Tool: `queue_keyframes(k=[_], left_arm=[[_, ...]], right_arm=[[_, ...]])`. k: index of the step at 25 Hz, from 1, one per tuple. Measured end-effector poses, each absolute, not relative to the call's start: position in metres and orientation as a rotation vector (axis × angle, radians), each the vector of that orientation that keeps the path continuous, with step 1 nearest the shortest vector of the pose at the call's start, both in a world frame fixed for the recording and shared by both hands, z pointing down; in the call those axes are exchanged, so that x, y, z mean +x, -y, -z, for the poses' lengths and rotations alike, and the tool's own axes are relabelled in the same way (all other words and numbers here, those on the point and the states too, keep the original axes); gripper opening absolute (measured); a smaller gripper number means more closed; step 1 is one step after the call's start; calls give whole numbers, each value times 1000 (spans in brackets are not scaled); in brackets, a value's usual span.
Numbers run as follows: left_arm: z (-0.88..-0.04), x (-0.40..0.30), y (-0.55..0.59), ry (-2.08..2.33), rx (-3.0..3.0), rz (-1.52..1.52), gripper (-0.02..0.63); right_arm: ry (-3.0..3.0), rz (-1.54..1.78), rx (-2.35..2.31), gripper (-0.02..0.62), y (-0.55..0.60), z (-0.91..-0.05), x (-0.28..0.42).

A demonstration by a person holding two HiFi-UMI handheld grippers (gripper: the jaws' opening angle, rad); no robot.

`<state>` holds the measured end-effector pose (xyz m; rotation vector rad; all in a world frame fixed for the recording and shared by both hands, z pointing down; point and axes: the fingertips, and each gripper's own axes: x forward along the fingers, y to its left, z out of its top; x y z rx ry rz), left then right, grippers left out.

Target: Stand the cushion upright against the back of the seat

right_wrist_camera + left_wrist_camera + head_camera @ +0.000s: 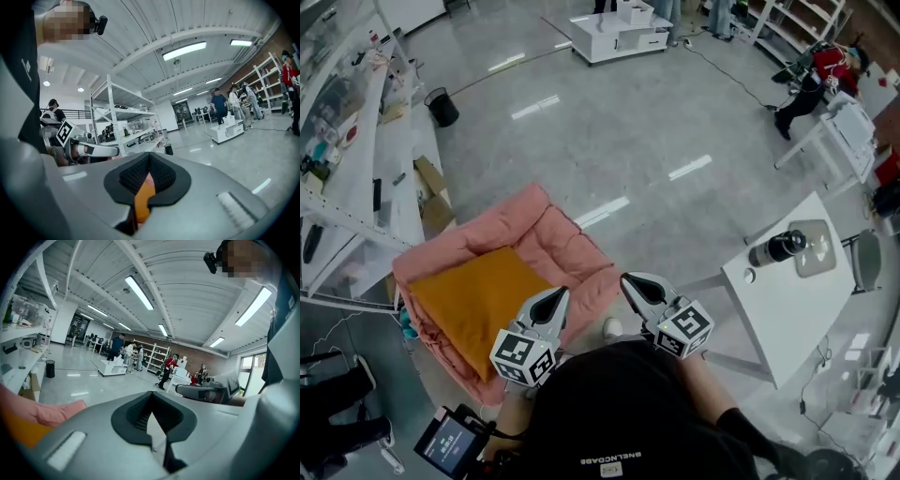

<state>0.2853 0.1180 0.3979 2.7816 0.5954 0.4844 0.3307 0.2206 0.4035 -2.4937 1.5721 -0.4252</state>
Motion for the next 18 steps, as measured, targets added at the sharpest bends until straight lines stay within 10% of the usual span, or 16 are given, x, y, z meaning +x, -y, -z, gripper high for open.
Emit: queue_keyframes(k=[18], left_arm=[[-404,281,-126,-645,2779,-508,17]], right_arm=[[-1492,465,-2499,6,-229,-415,322]])
